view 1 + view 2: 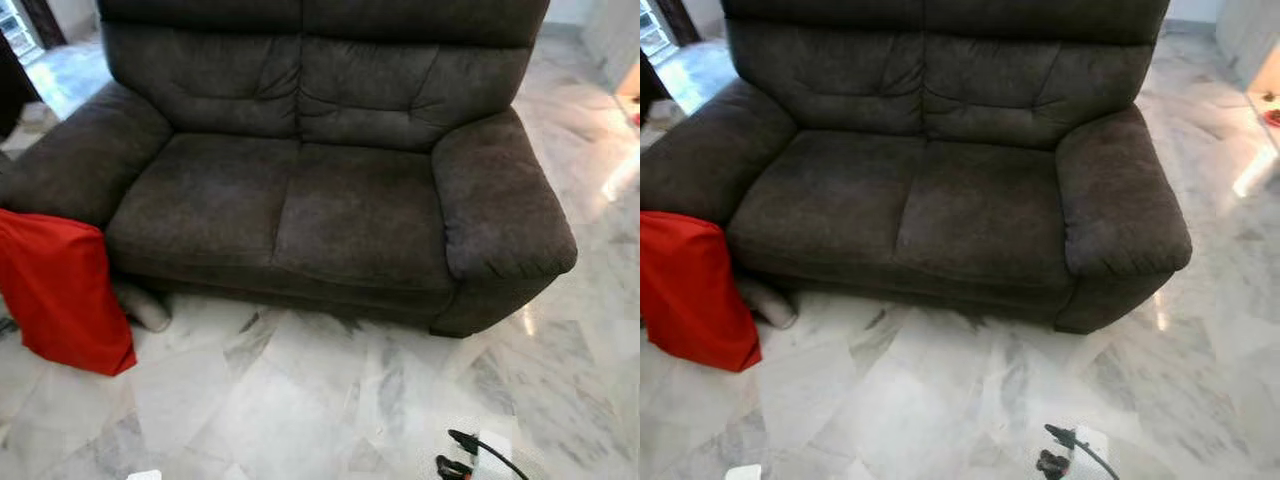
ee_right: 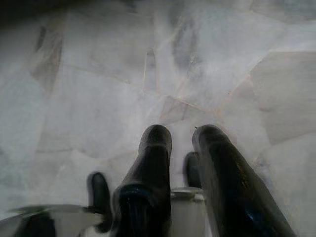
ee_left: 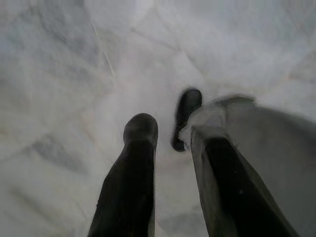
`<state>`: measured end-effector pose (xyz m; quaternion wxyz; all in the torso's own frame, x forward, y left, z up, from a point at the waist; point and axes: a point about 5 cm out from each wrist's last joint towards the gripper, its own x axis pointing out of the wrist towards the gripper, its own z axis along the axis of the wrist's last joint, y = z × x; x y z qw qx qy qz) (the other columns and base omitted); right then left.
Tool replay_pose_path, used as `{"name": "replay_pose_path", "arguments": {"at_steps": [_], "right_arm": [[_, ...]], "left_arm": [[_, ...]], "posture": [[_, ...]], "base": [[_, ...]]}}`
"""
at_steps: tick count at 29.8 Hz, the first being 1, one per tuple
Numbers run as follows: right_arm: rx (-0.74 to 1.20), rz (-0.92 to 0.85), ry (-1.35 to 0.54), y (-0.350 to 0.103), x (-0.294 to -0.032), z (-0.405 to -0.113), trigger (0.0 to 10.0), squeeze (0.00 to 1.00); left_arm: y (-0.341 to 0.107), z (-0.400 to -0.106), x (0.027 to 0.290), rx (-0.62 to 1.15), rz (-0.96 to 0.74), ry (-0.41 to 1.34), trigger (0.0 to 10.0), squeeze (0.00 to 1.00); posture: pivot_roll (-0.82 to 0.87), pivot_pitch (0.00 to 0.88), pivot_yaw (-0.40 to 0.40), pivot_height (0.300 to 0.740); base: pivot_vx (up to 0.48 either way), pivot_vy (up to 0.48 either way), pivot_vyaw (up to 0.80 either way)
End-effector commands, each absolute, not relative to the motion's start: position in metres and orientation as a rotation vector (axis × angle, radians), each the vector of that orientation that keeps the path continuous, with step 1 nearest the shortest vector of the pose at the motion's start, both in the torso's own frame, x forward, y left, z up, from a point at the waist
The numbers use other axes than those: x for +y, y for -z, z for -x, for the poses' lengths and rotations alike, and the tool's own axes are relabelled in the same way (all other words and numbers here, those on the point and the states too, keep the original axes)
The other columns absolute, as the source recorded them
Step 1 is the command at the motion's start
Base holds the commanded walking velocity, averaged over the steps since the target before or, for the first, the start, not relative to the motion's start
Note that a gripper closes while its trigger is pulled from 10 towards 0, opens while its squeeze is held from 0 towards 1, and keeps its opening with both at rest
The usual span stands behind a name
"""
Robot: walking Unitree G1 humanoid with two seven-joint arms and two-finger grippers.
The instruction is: Move the pillow to the sofa from floor
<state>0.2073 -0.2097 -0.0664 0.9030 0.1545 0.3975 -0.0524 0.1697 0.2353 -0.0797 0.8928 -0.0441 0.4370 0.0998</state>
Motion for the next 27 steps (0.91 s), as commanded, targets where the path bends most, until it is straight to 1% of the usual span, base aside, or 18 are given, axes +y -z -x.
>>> {"name": "replay_pose_path", "arguments": {"at_steps": [1,10,17,27], "right_arm": [[0.838,-0.343,0.099,0.0699,-0.2013,-0.2039,10.0,0.0],[0.836,-0.349,0.1,0.0701,-0.2002,-0.2038,10.0,0.0],[0.841,-0.337,0.089,0.0696,-0.2014,-0.2045,10.0,0.0],[0.836,-0.341,0.092,0.0702,-0.1997,-0.2037,10.0,0.0]], "left_arm": [[0.0859,-0.1529,0.2407,0.959,0.088,-0.23,10.0,0.0],[0.0854,-0.1538,0.241,0.958,0.084,-0.223,10.0,0.0],[0.0851,-0.1553,0.2399,0.95,0.097,-0.23,10.0,0.0],[0.086,-0.1524,0.2414,0.963,0.092,-0.229,10.0,0.0]], "posture": [[0.14,0.203,0.032,0.74],[0.14,0.198,0.035,0.74],[0.13,0.214,0.032,0.74],[0.11,0.188,0.041,0.74]], "base": [[0.0,0.48,0.0],[0.0,0.48,0.0],[0.0,0.48,0.0],[0.0,0.48,0.0]]}}
